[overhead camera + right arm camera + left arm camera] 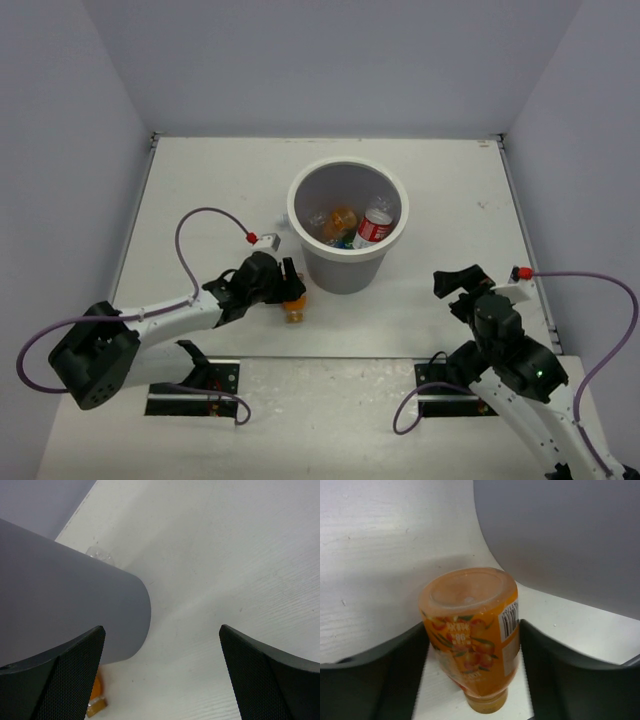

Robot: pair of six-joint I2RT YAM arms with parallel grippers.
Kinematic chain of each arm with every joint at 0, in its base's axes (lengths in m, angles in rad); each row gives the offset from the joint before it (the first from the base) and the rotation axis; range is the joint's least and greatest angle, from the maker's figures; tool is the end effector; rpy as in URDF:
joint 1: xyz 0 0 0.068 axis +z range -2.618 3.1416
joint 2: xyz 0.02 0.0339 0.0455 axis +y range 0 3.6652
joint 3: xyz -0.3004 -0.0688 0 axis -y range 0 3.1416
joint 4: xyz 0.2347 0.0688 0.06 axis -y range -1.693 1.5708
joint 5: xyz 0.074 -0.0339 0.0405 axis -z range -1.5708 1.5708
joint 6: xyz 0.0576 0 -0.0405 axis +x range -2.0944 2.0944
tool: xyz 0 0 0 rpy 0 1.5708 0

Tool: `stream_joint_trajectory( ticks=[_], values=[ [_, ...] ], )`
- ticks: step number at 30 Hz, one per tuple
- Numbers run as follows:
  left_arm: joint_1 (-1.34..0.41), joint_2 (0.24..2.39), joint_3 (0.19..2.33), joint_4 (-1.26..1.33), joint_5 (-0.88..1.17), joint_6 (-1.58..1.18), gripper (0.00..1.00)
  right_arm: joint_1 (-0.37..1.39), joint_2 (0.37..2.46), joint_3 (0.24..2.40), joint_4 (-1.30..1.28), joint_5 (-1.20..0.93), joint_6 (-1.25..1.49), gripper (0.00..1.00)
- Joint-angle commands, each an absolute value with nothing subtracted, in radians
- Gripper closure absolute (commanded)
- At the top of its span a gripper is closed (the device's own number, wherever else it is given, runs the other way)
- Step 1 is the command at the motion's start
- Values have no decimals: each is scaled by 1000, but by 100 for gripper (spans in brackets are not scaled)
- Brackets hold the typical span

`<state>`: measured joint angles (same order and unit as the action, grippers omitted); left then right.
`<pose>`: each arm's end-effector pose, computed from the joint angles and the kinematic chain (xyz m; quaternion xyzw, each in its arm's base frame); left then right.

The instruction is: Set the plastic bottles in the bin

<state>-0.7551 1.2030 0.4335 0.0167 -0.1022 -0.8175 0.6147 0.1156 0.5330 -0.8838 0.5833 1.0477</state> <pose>0.1629 -0.1452 0.1838 -0.0489 0.9152 -0.2480 0.3138 0.0353 -0.0139 0.2432 0.3225 0.7640 0.2062 0.5195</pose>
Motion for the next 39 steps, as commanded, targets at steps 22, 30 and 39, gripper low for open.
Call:
stream_joint_trajectory(
  ticks=[22,30,39],
  values=[
    [-759,675,914,-60,-310,-617,86,614,117,550,-834,606,1039,1],
    [-761,1107,1221,-51,-105,-495,84,615,184,625,-774,631,987,1],
    [-765,1271,1289,-18,-35,-414,0,615,301,647,-773,641,953,1]
  ],
)
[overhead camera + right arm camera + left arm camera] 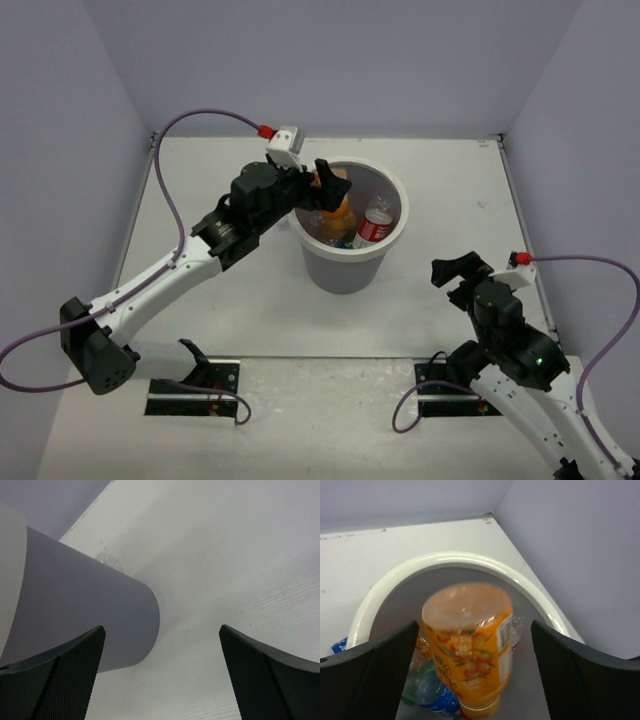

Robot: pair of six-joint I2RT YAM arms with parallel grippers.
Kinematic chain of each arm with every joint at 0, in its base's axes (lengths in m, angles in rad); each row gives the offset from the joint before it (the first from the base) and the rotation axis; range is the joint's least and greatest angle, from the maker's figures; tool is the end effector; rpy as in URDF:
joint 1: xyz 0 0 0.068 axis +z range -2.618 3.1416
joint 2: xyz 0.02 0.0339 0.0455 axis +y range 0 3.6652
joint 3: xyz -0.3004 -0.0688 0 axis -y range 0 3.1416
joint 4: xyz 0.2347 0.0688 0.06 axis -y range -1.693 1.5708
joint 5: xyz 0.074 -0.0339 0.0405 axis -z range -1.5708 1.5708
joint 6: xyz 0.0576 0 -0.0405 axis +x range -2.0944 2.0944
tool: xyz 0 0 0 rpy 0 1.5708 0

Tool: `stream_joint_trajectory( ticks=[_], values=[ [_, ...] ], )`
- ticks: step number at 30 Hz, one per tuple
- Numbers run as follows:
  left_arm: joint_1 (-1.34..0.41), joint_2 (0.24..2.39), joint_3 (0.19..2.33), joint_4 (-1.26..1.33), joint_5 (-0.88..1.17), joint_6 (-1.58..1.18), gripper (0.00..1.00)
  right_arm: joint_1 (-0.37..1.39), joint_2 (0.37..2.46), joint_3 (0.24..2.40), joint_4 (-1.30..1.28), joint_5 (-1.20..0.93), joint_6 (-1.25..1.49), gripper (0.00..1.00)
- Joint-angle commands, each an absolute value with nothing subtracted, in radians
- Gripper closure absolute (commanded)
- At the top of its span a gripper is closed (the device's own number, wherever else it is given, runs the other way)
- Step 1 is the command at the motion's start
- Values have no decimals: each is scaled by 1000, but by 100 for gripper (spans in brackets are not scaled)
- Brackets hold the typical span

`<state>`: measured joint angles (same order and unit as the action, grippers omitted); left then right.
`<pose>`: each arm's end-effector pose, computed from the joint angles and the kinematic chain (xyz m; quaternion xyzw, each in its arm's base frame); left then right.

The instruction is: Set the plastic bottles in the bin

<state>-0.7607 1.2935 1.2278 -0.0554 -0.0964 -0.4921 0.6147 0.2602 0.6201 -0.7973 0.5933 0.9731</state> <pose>0.2257 -0.2071 0.4310 0.0685 0.7453 -0.3590 0.5577 0.0501 -0.0041 0.2780 0.2982 0.7659 0.1932 0.5358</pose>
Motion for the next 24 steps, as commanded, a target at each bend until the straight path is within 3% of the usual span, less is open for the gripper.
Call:
stream_joint_trajectory(
  ticks=[1,9,12,20,24],
  values=[
    [-765,1272,1295,-18,-32,-386,0,614,305,649,-773,640,951,1],
    [-759,1278,1455,-152,46,-108,0,615,294,647,-772,629,939,1],
    [-669,1281,1482,-188,81,-87,0,614,288,641,-772,630,943,1],
    [-250,1341,1496,-111,466,-136,0,615,303,650,-773,601,930,1],
    [-120,1519,1514,-84,776,-36,0,615,312,644,-772,578,926,1]
  ],
)
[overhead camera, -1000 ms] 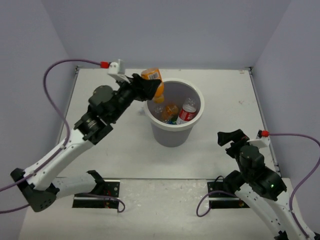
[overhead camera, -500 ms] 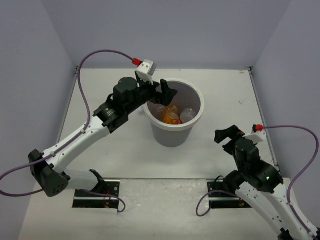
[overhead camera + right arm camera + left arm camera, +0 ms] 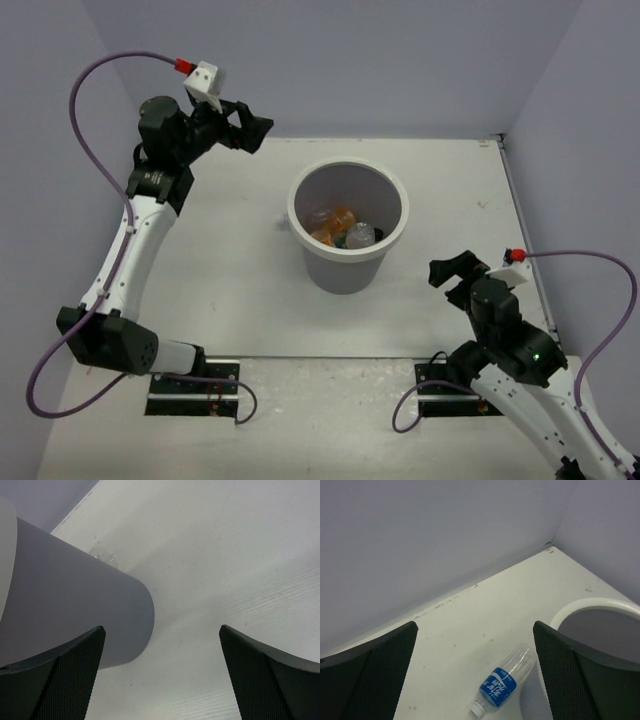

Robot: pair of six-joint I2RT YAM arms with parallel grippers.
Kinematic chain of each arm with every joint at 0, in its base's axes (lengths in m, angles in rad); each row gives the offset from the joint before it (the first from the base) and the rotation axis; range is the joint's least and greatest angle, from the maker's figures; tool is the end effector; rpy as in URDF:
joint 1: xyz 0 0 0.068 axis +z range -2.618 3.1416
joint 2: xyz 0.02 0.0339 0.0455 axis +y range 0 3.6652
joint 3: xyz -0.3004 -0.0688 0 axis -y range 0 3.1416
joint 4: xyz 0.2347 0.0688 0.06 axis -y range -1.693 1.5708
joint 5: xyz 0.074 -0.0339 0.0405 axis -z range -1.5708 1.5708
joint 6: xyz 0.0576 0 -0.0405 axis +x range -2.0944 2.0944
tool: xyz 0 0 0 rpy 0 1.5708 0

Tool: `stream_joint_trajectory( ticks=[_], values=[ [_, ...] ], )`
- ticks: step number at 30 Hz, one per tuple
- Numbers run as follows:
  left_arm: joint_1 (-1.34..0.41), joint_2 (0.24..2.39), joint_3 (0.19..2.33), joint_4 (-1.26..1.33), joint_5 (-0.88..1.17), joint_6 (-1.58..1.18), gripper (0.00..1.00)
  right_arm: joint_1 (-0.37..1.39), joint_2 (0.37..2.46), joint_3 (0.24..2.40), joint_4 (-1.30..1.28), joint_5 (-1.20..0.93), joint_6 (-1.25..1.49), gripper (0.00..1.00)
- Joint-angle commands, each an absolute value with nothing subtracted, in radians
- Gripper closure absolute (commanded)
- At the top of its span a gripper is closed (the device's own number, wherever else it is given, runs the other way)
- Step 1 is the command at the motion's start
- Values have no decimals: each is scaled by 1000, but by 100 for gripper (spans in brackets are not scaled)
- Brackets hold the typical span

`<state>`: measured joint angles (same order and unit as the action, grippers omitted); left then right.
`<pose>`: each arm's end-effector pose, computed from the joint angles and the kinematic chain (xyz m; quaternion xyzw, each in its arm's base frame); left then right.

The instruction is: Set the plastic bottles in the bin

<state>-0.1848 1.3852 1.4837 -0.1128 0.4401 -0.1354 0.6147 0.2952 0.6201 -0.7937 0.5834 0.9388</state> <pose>0.3084 -0.0826 0.4897 0.1704 0.6910 -0.2627 0.6516 0.0549 -0.0001 0.2775 0.2802 0.7810 0.1767 0.5294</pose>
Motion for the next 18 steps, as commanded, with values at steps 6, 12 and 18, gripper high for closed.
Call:
stream_joint_trajectory(
  ticks=[6,12,18],
  values=[
    [-87,1702,1445,-117,890,194,0,615,301,636,-773,560,922,1],
    [-114,1911,1412,-97,926,228,0,615,271,643,-785,537,905,1],
    [-212,2079,1517,-139,906,221,0,614,230,641,-785,550,916,1]
  ],
)
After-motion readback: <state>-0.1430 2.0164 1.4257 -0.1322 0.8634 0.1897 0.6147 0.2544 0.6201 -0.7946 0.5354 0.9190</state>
